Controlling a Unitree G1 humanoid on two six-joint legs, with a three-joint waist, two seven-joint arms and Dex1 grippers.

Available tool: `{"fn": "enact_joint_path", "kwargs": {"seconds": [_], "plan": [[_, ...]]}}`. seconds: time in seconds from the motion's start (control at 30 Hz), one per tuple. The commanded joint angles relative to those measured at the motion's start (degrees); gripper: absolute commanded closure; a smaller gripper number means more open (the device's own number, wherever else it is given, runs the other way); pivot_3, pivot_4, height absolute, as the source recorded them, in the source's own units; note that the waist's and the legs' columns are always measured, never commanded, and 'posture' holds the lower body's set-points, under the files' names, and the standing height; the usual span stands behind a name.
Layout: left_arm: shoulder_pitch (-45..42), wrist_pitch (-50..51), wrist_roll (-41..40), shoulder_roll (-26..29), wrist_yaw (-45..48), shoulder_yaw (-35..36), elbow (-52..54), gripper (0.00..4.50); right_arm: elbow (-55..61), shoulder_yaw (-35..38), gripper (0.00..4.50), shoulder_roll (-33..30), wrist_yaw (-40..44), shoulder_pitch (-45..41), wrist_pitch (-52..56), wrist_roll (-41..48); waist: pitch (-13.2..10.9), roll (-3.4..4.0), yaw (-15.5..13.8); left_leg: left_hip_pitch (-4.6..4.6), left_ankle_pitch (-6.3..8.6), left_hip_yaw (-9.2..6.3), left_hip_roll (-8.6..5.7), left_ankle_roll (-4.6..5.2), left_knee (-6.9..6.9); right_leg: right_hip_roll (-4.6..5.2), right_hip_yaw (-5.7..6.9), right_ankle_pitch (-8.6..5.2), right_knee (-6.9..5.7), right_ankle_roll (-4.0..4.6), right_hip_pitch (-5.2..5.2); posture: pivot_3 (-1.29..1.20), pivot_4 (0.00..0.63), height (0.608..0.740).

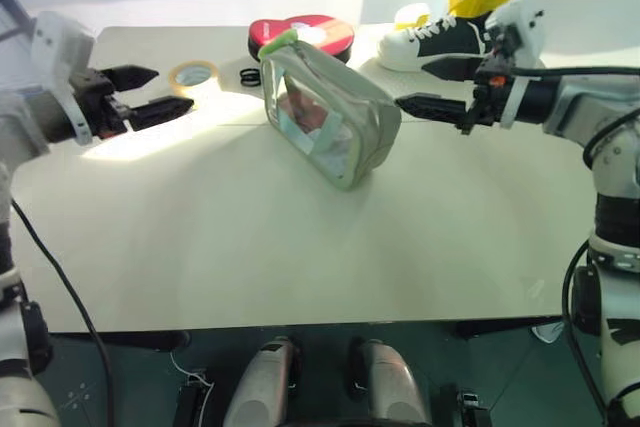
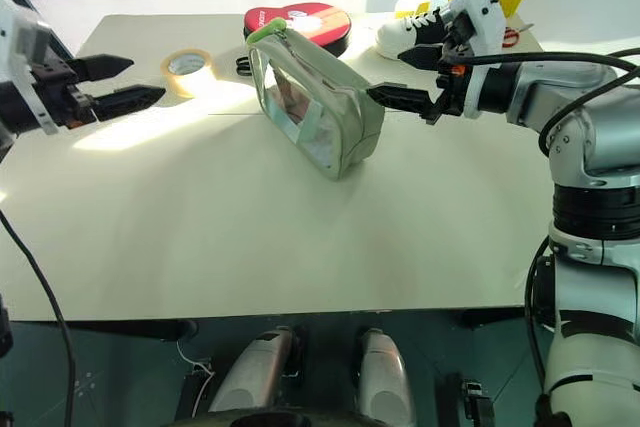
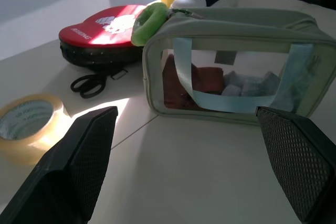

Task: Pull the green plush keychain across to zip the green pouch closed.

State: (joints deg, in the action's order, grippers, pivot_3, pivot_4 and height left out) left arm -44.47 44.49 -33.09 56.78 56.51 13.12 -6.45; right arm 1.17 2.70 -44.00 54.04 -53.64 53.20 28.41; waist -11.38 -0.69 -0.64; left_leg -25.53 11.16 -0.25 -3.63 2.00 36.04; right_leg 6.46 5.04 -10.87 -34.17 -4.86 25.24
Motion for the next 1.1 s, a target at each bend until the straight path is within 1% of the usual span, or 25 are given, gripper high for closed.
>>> {"fn": "enact_joint_path", "kwargs": {"seconds": [0.03, 0.17, 0.33, 0.53, 0.7, 0.83, 0.97, 1.1], "plan": [[-2.3, -2.5, 1.7, 1.5, 2.6, -1.2, -2.0, 0.03, 0.1, 0.1, 0.00, 0.9, -1.3, -2.6, -0.1, 0.2, 0.0, 0.00, 0.0, 0.00, 0.01, 0.01, -0.01, 0.00, -0.01, 0.02, 0.00, 0.01, 0.02, -0.01, 0.00, 0.00, 0.150, 0.740], [-3.7, -3.6, 2.5, 0.9, 3.0, -1.9, -3.0, 0.03, 0.4, -0.7, 0.00, 1.0, -1.5, -2.8, -1.2, -0.2, 0.0, 0.00, -0.1, -0.03, 0.01, 0.02, -0.01, 0.01, -0.06, 0.02, -0.01, 0.11, -0.01, -0.13, 0.07, 0.00, 0.150, 0.740], [-3.1, -4.4, 3.2, 0.4, 3.3, -2.3, -2.5, 0.03, 0.9, -1.1, 0.00, 1.6, -3.5, -3.2, -1.1, -0.5, 0.0, 0.00, 0.0, -0.07, 0.00, 0.04, -0.01, 0.02, -0.03, 0.03, -0.01, 0.13, 0.00, -0.16, 0.07, 0.00, 0.150, 0.740], [-4.7, -3.3, 2.5, 0.1, 2.7, -1.5, -1.6, 0.03, 0.3, -1.9, 0.00, 3.8, -5.1, -5.3, -1.3, -0.7, 0.0, 0.00, 0.0, -0.05, 0.00, 0.03, 0.00, 0.01, -0.01, 0.01, -0.01, 0.14, -0.04, -0.14, 0.08, 0.00, 0.150, 0.740], [-4.2, -1.0, 0.4, 0.5, 3.9, -1.6, 2.9, 0.03, -4.7, -5.4, 0.00, 10.8, -10.7, -11.6, -1.4, -4.1, 0.0, 0.00, 0.5, -0.03, -0.02, 0.04, 0.00, 0.02, 0.00, -0.01, -0.03, 0.16, -0.08, -0.12, 0.09, 0.00, 0.150, 0.740], [-5.0, 1.1, -2.6, 0.1, 5.1, -1.9, 8.0, 0.03, -10.0, -9.3, 0.00, 16.3, -13.3, -15.6, -3.1, -8.0, 0.0, 0.01, 0.8, -0.03, -0.08, 0.03, 0.00, 0.07, -0.01, -0.03, -0.05, 0.18, -0.13, -0.12, 0.12, 0.00, 0.150, 0.740], [-5.5, 1.8, -4.8, 1.0, 7.7, -2.0, 11.3, 0.03, -16.7, -14.0, 0.00, 20.4, -12.5, -19.0, -6.8, -12.1, 0.0, 0.01, 1.4, -0.03, -0.09, 0.04, -0.03, 0.09, 0.01, -0.05, -0.05, 0.18, -0.14, -0.13, 0.10, 0.00, 0.150, 0.740], [-4.4, 0.3, -3.6, 1.1, 7.3, -2.1, 11.4, 0.03, -25.7, -19.1, 0.00, 23.1, -10.4, -20.2, -15.7, -18.1, 0.0, 0.01, 1.5, 0.05, -0.12, 0.04, -0.04, 0.07, 0.00, -0.24, -0.07, 0.18, -0.23, -0.13, 0.09, 0.00, 0.150, 0.740]]}}
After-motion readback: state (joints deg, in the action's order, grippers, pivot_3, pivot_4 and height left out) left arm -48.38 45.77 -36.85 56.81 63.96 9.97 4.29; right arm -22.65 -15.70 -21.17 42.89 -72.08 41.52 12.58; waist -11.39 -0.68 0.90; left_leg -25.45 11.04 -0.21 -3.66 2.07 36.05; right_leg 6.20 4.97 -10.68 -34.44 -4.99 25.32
